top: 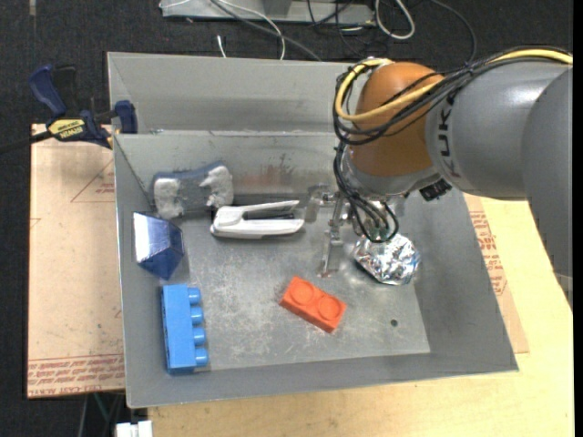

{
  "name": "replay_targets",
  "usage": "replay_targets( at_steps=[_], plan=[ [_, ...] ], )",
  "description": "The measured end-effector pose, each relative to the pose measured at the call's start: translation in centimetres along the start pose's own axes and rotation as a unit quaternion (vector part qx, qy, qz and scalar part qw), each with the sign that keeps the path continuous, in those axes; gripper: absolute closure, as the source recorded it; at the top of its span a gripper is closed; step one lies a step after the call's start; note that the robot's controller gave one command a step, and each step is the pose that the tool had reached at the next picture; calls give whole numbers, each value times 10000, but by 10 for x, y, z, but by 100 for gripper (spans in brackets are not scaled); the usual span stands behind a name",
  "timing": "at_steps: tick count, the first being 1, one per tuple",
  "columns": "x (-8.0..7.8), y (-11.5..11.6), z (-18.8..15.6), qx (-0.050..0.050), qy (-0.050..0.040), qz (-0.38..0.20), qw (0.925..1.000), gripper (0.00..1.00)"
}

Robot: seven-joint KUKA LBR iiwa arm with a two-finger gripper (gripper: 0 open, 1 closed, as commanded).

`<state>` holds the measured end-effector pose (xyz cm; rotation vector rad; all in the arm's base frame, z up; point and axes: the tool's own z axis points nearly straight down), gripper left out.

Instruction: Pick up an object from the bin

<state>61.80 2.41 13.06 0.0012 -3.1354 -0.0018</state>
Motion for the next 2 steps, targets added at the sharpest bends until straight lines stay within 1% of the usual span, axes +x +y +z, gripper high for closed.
replay_targets(
  at_steps=[1,2],
  plan=[
    [-2,0,-5,0,-38,5,10000,0],
    [128,0,63,-9,-14,581,9983,0]
  ],
)
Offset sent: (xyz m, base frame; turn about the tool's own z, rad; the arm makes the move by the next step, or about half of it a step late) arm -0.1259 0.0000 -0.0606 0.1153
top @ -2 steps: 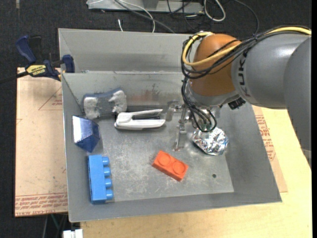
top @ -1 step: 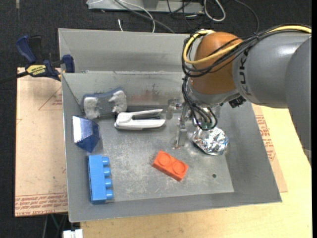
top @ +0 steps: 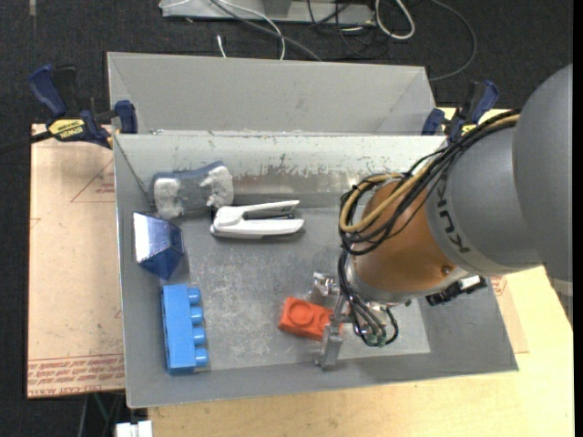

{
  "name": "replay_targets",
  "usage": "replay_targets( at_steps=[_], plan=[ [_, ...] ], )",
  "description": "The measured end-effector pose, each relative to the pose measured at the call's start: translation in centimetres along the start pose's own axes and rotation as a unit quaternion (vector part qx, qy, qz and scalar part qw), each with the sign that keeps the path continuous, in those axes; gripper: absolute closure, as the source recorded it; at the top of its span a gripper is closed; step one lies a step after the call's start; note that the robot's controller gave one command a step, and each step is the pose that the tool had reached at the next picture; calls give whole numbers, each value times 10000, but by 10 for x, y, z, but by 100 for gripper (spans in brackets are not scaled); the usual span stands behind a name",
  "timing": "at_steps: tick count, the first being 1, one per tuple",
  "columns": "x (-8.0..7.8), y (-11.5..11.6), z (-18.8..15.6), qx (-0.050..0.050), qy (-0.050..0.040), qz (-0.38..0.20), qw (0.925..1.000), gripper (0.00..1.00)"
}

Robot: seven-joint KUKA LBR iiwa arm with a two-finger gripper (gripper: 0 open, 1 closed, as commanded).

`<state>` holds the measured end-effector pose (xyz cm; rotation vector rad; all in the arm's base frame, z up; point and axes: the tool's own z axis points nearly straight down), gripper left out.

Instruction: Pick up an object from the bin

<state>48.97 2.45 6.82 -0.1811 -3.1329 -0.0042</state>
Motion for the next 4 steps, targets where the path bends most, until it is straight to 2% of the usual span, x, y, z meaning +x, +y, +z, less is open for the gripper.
replay_targets(
  at_steps=[1,2,3,4],
  plan=[
    [-51,1,-59,-6,-94,-284,9996,0],
    [-8,24,-31,0,29,-166,9999,0],
    [0,23,-1,-13,-90,464,9989,0],
    [-7,13,-2,-12,-2,483,9988,100]
  ],
)
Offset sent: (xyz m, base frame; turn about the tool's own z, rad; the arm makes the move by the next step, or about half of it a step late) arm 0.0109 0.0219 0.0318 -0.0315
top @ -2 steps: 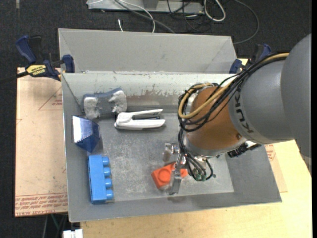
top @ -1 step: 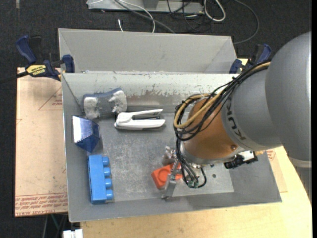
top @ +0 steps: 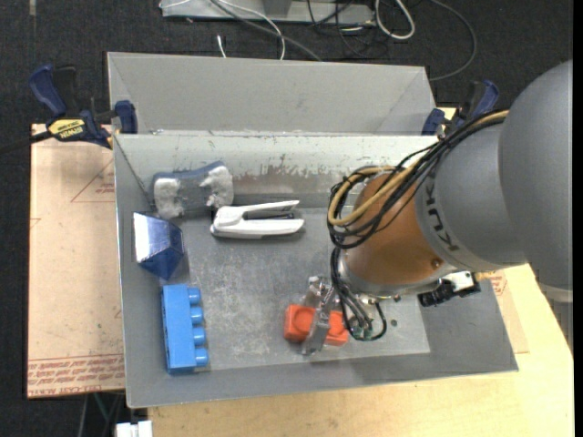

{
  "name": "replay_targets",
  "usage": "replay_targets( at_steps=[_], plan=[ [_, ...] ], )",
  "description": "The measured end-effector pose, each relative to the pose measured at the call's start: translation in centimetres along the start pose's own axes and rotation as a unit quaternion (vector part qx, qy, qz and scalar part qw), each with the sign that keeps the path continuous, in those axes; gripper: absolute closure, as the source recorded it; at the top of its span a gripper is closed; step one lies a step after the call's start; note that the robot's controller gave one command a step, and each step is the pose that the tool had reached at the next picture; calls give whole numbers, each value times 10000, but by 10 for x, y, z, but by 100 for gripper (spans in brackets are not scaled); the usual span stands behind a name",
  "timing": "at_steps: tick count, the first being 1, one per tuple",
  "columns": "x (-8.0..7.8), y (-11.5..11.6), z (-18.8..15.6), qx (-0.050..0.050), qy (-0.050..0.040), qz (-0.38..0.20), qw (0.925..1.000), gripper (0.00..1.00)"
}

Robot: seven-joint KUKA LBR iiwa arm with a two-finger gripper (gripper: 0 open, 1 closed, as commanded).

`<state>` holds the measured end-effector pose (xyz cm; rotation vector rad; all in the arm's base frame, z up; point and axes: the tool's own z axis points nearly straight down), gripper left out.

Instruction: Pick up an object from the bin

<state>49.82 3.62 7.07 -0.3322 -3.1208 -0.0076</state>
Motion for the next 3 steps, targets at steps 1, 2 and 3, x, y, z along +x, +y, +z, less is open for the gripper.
replay_targets(
  at_steps=[1,2,3],
  plan=[
    [0,0,0,0,0,0,10000,100],
    [1,0,-25,2,17,-3,10000,100],
    [1,0,-39,0,22,-4,10000,100]
  ],
)
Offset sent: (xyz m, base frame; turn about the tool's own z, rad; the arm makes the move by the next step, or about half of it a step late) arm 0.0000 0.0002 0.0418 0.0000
